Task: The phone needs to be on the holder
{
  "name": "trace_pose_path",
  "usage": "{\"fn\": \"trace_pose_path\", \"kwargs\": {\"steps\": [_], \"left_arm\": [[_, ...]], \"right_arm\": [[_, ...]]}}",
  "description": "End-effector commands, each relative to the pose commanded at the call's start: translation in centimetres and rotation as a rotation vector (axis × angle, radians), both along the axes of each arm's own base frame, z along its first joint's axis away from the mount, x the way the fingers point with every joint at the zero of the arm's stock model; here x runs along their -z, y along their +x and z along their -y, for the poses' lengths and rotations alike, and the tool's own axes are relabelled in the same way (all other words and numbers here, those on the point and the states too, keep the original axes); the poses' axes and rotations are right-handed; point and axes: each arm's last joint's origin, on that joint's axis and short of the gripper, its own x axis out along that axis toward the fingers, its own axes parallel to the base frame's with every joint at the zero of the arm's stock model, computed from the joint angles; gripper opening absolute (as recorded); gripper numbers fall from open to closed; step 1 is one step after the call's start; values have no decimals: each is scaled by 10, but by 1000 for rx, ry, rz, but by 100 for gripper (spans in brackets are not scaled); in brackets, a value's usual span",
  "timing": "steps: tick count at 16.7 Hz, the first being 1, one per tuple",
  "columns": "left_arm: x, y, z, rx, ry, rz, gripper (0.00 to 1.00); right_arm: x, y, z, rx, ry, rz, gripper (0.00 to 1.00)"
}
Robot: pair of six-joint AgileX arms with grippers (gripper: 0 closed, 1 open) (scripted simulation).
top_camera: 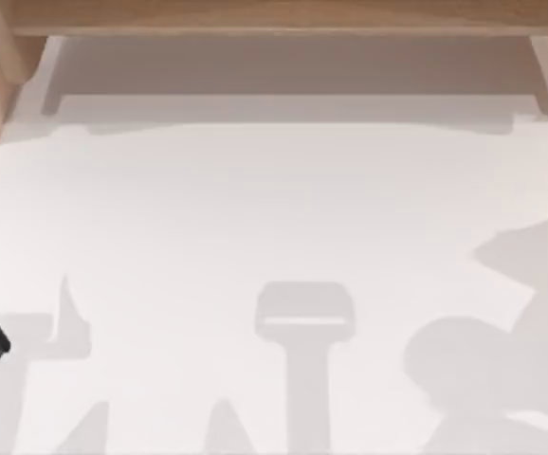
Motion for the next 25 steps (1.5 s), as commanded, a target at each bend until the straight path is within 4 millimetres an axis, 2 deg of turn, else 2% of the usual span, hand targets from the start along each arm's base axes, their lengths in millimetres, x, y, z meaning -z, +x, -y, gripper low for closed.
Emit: {"fn": "trace_pose_path", "kwargs": {"steps": [3,8,21,25], "left_arm": [[0,0,0,0,0,0,100],[0,0,0,0,0,0,100],[0,0,0,0,0,0,100],[0,0,0,0,0,0,100]], "right_arm": [[11,12,3,29,21,6,0],[12,13,4,34,24,8,0],[12,13,4,34,24,8,98],[12,13,4,34,24,8,100]]}}
